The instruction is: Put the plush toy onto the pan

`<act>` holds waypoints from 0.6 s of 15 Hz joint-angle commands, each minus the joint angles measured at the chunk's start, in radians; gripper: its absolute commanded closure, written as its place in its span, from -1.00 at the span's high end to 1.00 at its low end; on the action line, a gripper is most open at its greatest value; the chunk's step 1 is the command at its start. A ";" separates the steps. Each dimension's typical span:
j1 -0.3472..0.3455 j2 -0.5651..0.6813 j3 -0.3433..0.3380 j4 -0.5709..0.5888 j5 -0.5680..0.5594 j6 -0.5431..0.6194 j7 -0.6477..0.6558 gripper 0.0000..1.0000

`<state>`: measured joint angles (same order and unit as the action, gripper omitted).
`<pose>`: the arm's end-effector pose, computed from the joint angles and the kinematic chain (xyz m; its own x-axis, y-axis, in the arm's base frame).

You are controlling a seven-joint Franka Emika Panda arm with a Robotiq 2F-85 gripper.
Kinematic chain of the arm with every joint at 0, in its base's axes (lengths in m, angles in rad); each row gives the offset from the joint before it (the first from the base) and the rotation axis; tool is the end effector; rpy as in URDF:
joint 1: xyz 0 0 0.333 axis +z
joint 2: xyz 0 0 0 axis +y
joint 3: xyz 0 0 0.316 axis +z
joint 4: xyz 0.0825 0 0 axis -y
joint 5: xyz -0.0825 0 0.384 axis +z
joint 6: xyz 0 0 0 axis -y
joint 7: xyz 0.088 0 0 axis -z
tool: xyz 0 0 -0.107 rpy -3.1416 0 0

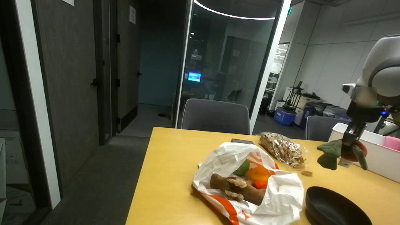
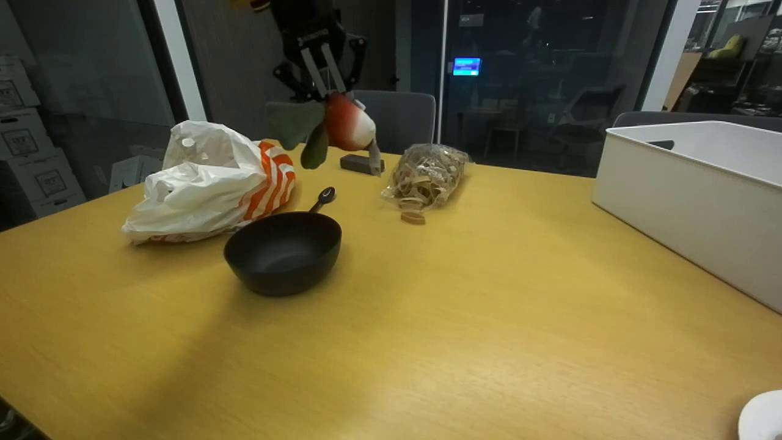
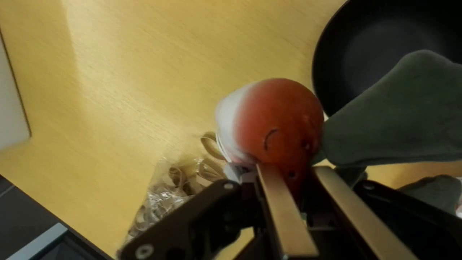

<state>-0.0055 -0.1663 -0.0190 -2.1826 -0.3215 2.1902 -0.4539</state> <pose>0.5167 -0.0244 0.4787 0.8278 0.5610 0.0082 0.5297 -0.7863 0.3179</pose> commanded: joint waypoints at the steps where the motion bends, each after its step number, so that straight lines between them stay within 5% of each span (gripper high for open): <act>1: 0.037 -0.089 0.012 -0.106 0.015 -0.005 -0.059 -0.82; 9: 0.076 -0.019 0.034 -0.199 0.001 -0.011 -0.038 -0.82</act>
<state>0.0662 -0.2034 0.0093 -2.3734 -0.3207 2.1814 -0.4822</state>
